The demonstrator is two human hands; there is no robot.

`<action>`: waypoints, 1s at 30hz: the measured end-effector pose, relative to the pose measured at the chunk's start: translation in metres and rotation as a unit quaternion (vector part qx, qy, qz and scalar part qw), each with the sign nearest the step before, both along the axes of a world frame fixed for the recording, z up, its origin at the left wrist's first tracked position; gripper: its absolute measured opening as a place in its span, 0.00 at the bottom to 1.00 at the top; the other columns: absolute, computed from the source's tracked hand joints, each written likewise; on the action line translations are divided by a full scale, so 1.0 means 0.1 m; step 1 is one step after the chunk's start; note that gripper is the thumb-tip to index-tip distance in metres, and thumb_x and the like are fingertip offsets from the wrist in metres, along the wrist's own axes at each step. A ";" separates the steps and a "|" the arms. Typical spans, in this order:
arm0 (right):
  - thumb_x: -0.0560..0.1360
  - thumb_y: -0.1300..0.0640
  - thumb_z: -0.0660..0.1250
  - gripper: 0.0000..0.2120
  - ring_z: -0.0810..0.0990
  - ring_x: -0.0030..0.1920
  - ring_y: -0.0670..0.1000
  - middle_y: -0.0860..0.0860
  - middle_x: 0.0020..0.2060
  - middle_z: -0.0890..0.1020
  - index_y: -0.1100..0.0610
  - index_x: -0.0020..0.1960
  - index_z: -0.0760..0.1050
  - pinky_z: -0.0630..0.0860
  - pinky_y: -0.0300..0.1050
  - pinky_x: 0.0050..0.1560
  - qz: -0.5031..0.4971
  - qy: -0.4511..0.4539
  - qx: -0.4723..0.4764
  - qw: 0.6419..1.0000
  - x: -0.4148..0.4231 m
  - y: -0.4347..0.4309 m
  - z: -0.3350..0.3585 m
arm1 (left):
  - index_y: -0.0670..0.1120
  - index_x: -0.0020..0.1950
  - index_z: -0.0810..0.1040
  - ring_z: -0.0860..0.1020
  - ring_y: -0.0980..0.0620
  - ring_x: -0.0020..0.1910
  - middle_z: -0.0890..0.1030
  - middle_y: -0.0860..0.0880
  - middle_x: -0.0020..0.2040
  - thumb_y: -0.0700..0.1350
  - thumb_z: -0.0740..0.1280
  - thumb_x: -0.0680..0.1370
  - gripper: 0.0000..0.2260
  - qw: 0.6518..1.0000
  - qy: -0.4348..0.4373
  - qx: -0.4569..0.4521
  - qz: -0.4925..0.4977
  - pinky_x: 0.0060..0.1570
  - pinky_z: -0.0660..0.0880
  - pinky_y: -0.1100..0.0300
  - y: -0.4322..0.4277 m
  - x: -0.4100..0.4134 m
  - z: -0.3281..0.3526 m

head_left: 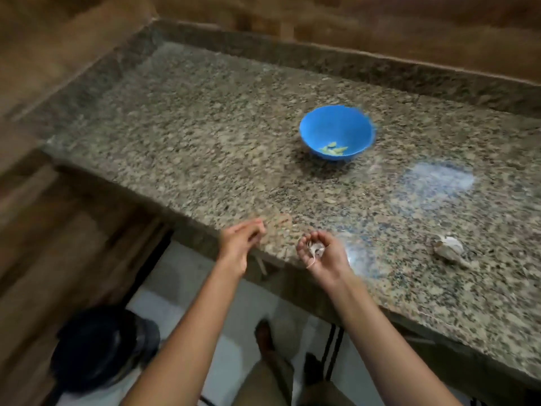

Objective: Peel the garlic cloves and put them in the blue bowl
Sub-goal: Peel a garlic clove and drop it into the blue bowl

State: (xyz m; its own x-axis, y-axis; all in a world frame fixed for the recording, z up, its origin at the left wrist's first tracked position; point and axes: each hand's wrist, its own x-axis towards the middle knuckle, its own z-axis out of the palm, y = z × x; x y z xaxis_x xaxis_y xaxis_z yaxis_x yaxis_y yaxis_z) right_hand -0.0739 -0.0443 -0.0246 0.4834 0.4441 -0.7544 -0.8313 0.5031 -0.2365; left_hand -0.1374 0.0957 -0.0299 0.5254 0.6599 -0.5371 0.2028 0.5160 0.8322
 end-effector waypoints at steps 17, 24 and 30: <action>0.80 0.60 0.52 0.16 0.69 0.31 0.50 0.53 0.27 0.71 0.58 0.35 0.65 0.75 0.36 0.27 0.422 0.061 0.006 0.904 -3.40 2.55 -0.22 | 0.35 0.47 0.78 0.81 0.51 0.42 0.82 0.42 0.44 0.30 0.66 0.74 0.04 0.794 -0.148 -0.089 0.583 0.49 0.79 0.62 1.35 -4.52 0.09; 0.80 0.62 0.50 0.17 0.67 0.31 0.48 0.52 0.28 0.69 0.58 0.33 0.64 0.74 0.35 0.26 0.439 0.066 -0.045 0.895 -4.40 2.98 -0.34 | 0.35 0.45 0.79 0.82 0.52 0.38 0.82 0.42 0.44 0.29 0.68 0.73 0.04 0.802 -0.078 -0.092 0.585 0.42 0.79 0.65 1.71 -5.48 -0.16; 0.80 0.62 0.51 0.15 0.68 0.32 0.47 0.52 0.31 0.68 0.58 0.35 0.65 0.75 0.35 0.28 0.423 0.047 -0.077 0.901 -4.58 3.24 -0.39 | 0.37 0.44 0.81 0.82 0.52 0.37 0.82 0.42 0.42 0.28 0.67 0.73 0.06 0.838 -0.047 -0.053 0.541 0.37 0.78 0.68 2.10 -5.69 -0.24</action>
